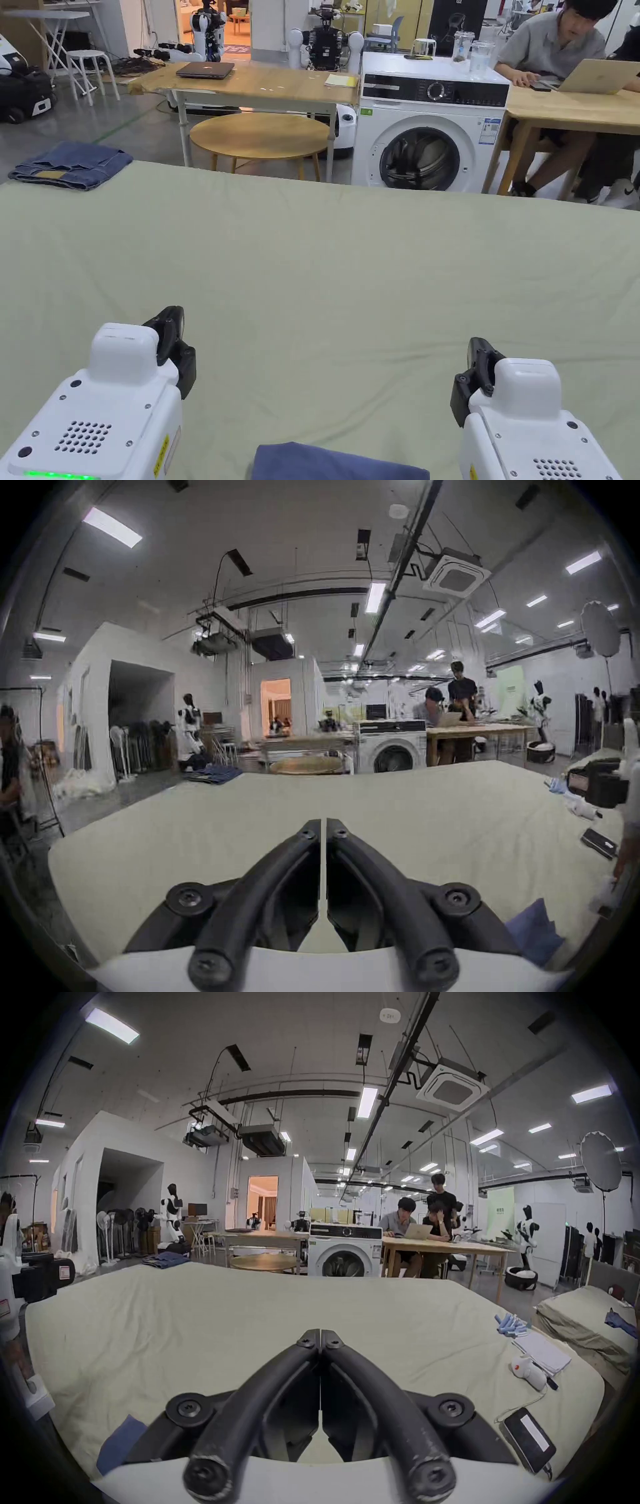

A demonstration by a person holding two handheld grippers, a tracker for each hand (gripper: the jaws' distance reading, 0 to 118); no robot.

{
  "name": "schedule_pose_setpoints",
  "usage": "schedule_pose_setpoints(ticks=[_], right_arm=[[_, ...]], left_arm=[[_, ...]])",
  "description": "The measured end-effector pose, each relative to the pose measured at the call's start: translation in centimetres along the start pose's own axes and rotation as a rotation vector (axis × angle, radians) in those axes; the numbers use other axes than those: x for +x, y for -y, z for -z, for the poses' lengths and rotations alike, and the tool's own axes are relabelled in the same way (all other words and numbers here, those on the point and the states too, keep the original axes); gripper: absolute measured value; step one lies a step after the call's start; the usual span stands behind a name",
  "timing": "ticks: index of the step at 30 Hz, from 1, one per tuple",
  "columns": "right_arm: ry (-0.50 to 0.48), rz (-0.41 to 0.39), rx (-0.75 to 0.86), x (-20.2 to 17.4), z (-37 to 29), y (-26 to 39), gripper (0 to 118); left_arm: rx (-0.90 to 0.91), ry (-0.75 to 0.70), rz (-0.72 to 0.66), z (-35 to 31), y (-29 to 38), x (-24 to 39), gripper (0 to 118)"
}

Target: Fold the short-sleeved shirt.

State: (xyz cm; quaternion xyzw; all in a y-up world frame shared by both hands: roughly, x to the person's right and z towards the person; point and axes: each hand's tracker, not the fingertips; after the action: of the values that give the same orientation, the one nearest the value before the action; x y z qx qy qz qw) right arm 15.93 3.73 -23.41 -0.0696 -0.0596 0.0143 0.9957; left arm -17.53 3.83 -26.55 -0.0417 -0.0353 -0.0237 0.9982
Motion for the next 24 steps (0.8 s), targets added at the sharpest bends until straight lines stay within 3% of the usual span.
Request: schedule_pose_setpoints(ticks=[15,19,24], right_arm=[[0.020,0.017,-0.024,-0.4,-0.6,0.3,0],[-0.019,0.040,-0.081,-0.7,-1.1,0.7,0],[-0.176,-0.014,-0.354,-2.6,-3.1,3.6,0]], left_arm=[[-0.029,0.000,0.019,-1.1,-0.3,0.3,1],[-0.050,0.021,-0.011,-1.3,-0.1,0.1,1],[-0.078,0.033,-0.040,-1.6,0.4,-0.4,1]])
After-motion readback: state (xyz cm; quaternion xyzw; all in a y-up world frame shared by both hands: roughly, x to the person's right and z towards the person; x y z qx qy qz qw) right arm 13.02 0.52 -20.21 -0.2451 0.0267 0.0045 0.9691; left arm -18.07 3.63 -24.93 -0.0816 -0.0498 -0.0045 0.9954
